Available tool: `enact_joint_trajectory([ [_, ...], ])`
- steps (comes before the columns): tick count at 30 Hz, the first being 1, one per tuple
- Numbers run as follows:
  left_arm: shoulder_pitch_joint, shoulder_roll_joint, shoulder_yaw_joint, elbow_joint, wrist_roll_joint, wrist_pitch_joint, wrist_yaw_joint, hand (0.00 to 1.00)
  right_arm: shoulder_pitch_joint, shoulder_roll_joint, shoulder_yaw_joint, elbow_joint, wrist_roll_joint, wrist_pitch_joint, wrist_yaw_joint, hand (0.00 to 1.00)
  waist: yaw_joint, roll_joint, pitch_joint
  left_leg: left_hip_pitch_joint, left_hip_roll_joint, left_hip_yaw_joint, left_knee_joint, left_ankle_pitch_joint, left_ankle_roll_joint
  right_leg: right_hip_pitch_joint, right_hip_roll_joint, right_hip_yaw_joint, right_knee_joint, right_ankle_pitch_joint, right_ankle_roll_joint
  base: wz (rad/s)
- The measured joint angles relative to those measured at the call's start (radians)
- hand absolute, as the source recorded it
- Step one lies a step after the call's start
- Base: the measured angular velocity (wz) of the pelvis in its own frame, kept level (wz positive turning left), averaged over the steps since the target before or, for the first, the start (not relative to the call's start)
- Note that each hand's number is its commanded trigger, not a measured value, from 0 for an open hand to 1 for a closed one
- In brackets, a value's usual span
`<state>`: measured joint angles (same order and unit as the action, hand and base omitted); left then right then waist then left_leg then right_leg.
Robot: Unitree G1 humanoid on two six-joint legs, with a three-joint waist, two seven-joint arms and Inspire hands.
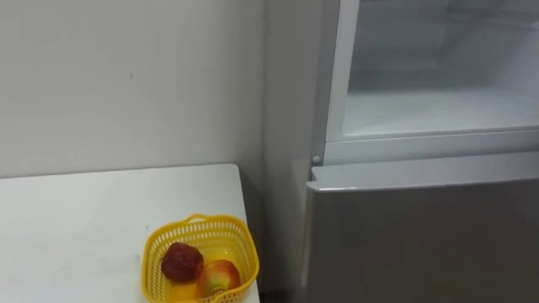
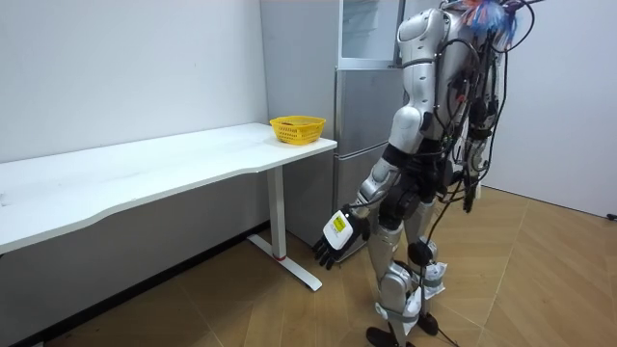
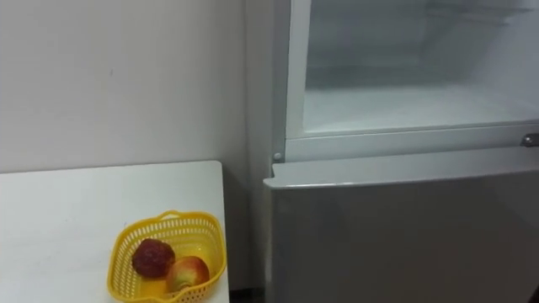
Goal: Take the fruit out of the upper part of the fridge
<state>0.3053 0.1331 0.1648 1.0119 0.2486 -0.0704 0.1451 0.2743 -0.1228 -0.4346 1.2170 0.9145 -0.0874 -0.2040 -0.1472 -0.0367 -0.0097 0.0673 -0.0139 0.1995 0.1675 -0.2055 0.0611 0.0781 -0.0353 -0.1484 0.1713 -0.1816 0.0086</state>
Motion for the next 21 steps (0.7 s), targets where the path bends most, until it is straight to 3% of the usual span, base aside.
enact_joint_trajectory([
  [3, 0.007, 0.001, 0.082, 0.002, -0.003, 0.009, 0.000, 0.00, -0.042, -0.008, -0.194, -0.006, 0.150, 0.018, -0.041, 0.00, -0.040, -0.011, 0.0037, 0.010, -0.001, -0.003, -0.004, 0.000, 0.000, 0.010, 0.000, -0.004, 0.001, -0.006, 0.000, 0.05],
  [4, 0.006, 0.002, 0.095, 0.002, -0.002, 0.013, 0.000, 0.00, -0.047, -0.011, -0.223, -0.015, 0.171, 0.018, -0.050, 0.00, -0.042, -0.013, 0.0042, 0.011, -0.001, -0.003, -0.005, 0.000, 0.000, 0.010, 0.000, -0.003, -0.001, -0.007, 0.001, 0.00],
  [9, 0.009, 0.005, 0.153, -0.016, 0.009, 0.032, -0.002, 0.00, -0.107, -0.094, -0.377, -0.092, 0.259, 0.023, -0.156, 0.00, -0.065, -0.026, 0.0008, 0.009, -0.003, 0.002, -0.009, 0.000, 0.000, -0.003, 0.000, 0.008, 0.005, -0.008, 0.002, -0.04],
  [14, 0.013, 0.009, 0.184, -0.056, 0.018, 0.054, -0.004, 0.00, -0.161, -0.185, -0.460, -0.228, 0.265, 0.011, -0.278, 0.00, -0.075, -0.049, -0.0018, -0.009, -0.003, 0.001, -0.003, 0.001, 0.000, -0.022, 0.000, -0.001, 0.020, -0.009, 0.001, 0.00],
  [18, 0.011, 0.015, 0.182, -0.100, 0.018, 0.065, -0.012, 0.00, -0.211, -0.261, -0.461, -0.312, 0.261, 0.000, -0.384, 0.00, -0.072, -0.078, 0.0062, -0.018, 0.001, 0.006, -0.003, 0.001, -0.002, -0.029, 0.004, 0.007, 0.015, -0.008, 0.000, 0.01],
  [21, 0.011, 0.017, 0.172, -0.099, 0.017, 0.065, -0.022, 0.00, -0.249, -0.300, -0.493, -0.373, 0.228, -0.008, -0.462, 0.00, -0.077, -0.089, 0.0046, -0.027, -0.001, 0.007, 0.000, 0.001, -0.001, -0.039, 0.003, 0.006, 0.015, -0.008, 0.000, 0.00],
])
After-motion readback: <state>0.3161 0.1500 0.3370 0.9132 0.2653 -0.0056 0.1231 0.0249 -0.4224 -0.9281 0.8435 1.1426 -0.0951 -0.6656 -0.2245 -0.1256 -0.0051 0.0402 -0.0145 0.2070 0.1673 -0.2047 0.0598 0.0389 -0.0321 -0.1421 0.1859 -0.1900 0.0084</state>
